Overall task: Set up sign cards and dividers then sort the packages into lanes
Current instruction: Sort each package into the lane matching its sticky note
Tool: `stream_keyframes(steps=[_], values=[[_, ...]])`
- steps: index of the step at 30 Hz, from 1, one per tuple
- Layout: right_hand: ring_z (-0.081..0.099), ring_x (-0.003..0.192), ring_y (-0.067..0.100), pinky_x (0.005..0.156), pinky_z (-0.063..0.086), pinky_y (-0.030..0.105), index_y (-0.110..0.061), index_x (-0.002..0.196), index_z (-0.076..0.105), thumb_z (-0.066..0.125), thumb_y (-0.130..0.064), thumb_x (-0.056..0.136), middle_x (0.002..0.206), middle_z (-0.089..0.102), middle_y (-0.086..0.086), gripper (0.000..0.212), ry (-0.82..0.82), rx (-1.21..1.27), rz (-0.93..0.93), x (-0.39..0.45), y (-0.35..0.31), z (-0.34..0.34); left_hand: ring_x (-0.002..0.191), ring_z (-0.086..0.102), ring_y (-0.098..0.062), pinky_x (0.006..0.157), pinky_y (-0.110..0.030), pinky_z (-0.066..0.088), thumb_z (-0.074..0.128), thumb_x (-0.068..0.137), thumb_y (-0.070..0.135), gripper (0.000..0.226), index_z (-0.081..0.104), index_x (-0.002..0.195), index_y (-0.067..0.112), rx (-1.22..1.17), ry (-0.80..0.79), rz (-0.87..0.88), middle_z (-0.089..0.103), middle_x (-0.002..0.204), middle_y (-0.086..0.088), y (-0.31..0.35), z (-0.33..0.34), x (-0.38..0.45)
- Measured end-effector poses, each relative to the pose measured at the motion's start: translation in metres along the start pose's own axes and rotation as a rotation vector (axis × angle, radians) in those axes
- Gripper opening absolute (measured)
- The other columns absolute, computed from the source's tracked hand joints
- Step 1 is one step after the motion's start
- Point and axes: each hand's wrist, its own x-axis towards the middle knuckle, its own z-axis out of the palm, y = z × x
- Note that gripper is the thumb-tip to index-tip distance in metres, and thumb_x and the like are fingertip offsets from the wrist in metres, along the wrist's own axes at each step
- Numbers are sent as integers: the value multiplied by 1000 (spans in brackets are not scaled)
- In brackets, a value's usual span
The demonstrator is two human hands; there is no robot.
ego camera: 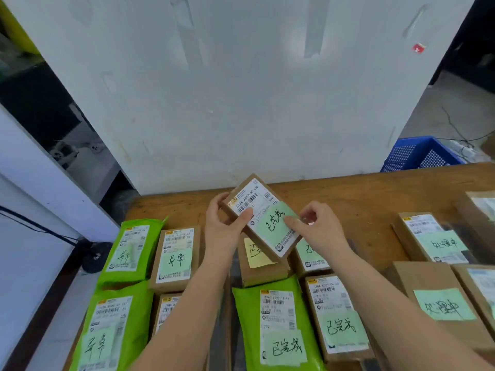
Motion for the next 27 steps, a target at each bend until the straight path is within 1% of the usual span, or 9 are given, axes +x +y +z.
stream_keyframes(steps=[4, 6, 10, 13, 16, 19, 22, 24, 27], values=[[64, 95, 19, 77, 56, 38, -19, 105, 57, 69, -30, 82, 108, 59, -4, 28, -191, 181, 69, -49, 3, 1, 93, 69, -19, 74, -38, 59, 72, 78, 7, 44, 52, 112, 26, -84, -96, -52, 61, 111, 5, 0, -13, -41], [66, 94, 21, 79, 57, 38, -24, 115, 53, 67, -25, 85, 113, 58, -5, 33, -261, 277, 104, -68, 8, 2, 95, 68, -20, 75, -40, 59, 72, 78, 8, 46, 52, 118, 21, -112, -123, -90, 59, 119, 1, -5, -19, -56], [65, 98, 22, 80, 54, 35, -27, 115, 55, 65, -22, 86, 115, 61, 1, 30, -266, 397, 157, -98, 27, 8, 112, 59, -18, 87, -44, 55, 69, 81, 14, 55, 44, 129, 22, -114, -142, -138, 52, 131, 3, -15, -28, -83], [65, 97, 21, 74, 52, 30, -25, 115, 55, 63, -25, 88, 117, 63, 4, 28, -221, 491, 256, -118, 42, 18, 113, 56, -15, 87, -42, 53, 65, 85, 16, 60, 35, 136, 30, -160, -254, -235, 53, 120, 18, -25, -31, -105], [66, 92, 18, 70, 52, 27, -20, 121, 54, 64, -26, 87, 114, 63, 4, 36, -161, 417, 268, -132, 52, 27, 106, 63, -16, 88, -42, 54, 72, 80, 14, 67, 36, 128, 43, -6, -404, -271, 60, 114, 20, -39, -34, -127], [65, 93, 20, 75, 55, 31, -16, 123, 53, 65, -24, 87, 112, 62, 4, 39, -149, 308, 258, -142, 60, 31, 105, 63, -16, 90, -38, 54, 73, 79, 13, 71, 34, 131, 43, 95, -410, -287, 62, 120, 10, -51, -37, -139], [65, 90, 21, 76, 56, 34, -10, 120, 54, 64, -19, 87, 112, 62, 8, 36, -148, 283, 287, -148, 68, 31, 107, 63, -17, 91, -41, 54, 70, 82, 12, 82, 23, 145, 37, 120, -416, -326, 59, 127, 6, -60, -37, -144], [65, 88, 21, 73, 56, 33, -7, 117, 55, 63, -16, 88, 111, 63, 10, 31, -133, 255, 310, -149, 74, 31, 108, 62, -18, 91, -44, 53, 69, 82, 12, 85, 19, 146, 36, 167, -427, -333, 58, 129, 6, -66, -36, -147], [65, 96, 25, 83, 55, 42, -7, 113, 56, 61, -18, 89, 111, 64, 9, 27, -120, 130, 327, -146, 81, 34, 107, 62, -17, 91, -45, 53, 69, 82, 11, 82, 23, 146, 35, 191, -423, -360, 58, 120, 13, -75, -30, -146]])
